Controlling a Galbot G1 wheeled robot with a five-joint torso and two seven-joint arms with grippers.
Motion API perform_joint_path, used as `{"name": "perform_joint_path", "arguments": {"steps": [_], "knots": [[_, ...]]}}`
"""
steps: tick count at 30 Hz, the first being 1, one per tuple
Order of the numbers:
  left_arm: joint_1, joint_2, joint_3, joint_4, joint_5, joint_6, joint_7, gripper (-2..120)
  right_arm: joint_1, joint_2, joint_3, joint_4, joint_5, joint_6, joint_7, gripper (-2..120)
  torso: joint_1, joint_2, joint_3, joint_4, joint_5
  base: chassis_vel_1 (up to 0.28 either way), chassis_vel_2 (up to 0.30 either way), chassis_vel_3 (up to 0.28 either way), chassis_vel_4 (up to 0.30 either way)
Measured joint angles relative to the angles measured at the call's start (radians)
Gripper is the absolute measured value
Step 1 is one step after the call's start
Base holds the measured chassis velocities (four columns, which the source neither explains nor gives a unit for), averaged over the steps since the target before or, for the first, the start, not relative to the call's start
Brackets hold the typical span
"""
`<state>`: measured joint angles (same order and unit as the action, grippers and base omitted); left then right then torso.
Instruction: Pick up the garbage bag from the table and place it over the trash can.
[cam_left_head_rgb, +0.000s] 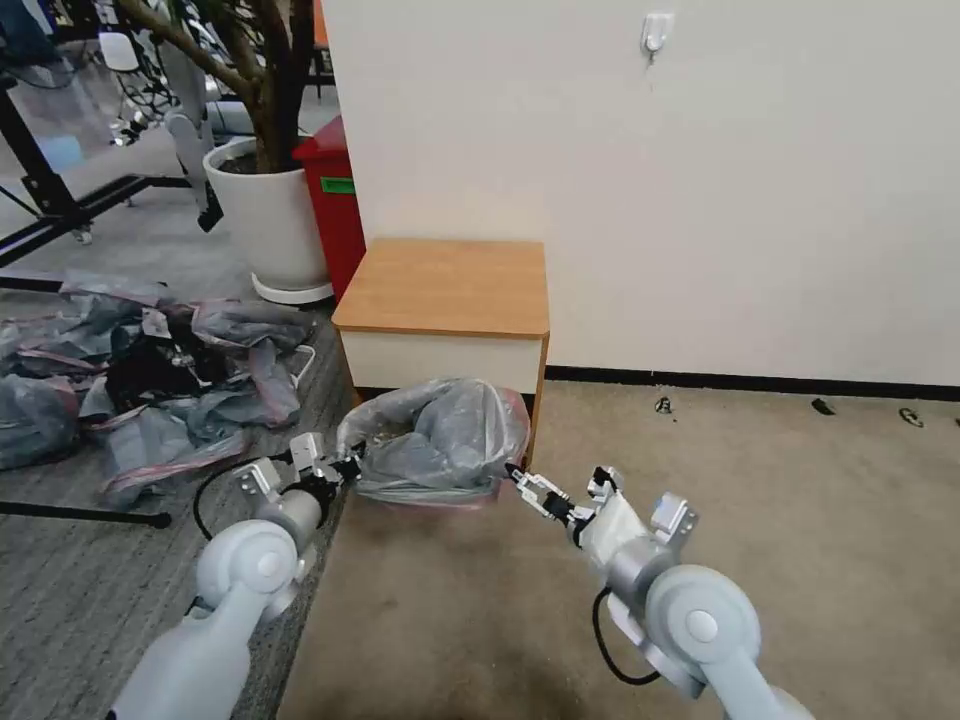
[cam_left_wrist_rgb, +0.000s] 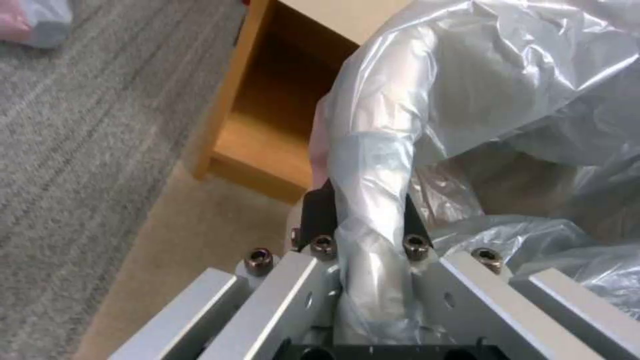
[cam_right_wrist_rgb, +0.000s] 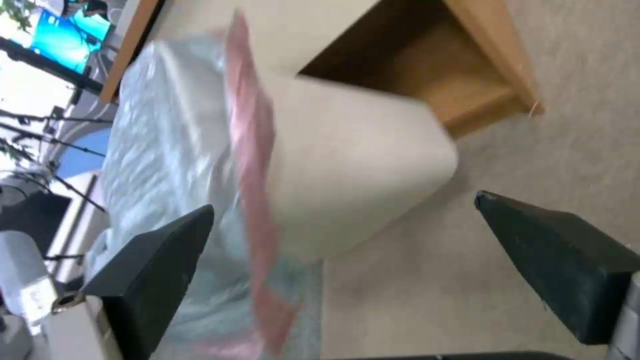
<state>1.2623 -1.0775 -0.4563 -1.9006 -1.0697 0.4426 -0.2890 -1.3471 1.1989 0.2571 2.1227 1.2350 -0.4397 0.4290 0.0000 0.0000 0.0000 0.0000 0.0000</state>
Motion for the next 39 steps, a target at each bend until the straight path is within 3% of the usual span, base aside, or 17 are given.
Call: {"name": "perform_joint_path", "arguments": {"steps": [6, 13, 31, 39], "knots": [[0.028, 0.063, -0.026, -0.012, -0.017, 0.004, 0.068, 3, 0.035, -0.066, 0.002, -0.005, 0.019, -0.015, -0.052, 100, 0.0, 0.0, 0.0, 0.0001, 0.0, 0.0, 0.0, 0.0, 0.0], [0.042, 0.112, -0.039, -0.029, -0.041, 0.004, 0.086, 3, 0.101, -0.102, 0.028, -0.011, 0.188, -0.123, -0.065, 100, 0.0, 0.0, 0.0, 0.0001, 0.0, 0.0, 0.0, 0.0, 0.0], [0.053, 0.111, -0.038, -0.058, -0.044, 0.004, 0.086, 3, 0.18, -0.094, -0.005, -0.104, 0.224, -0.157, -0.058, 97, 0.0, 0.0, 0.0, 0.0, 0.0, 0.0, 0.0, 0.0, 0.0], [0.049, 0.109, -0.034, -0.063, -0.044, 0.004, 0.082, 3, 0.195, -0.097, -0.016, -0.109, 0.224, -0.159, -0.06, 73, 0.0, 0.0, 0.0, 0.0, 0.0, 0.0, 0.0, 0.0, 0.0]]}}
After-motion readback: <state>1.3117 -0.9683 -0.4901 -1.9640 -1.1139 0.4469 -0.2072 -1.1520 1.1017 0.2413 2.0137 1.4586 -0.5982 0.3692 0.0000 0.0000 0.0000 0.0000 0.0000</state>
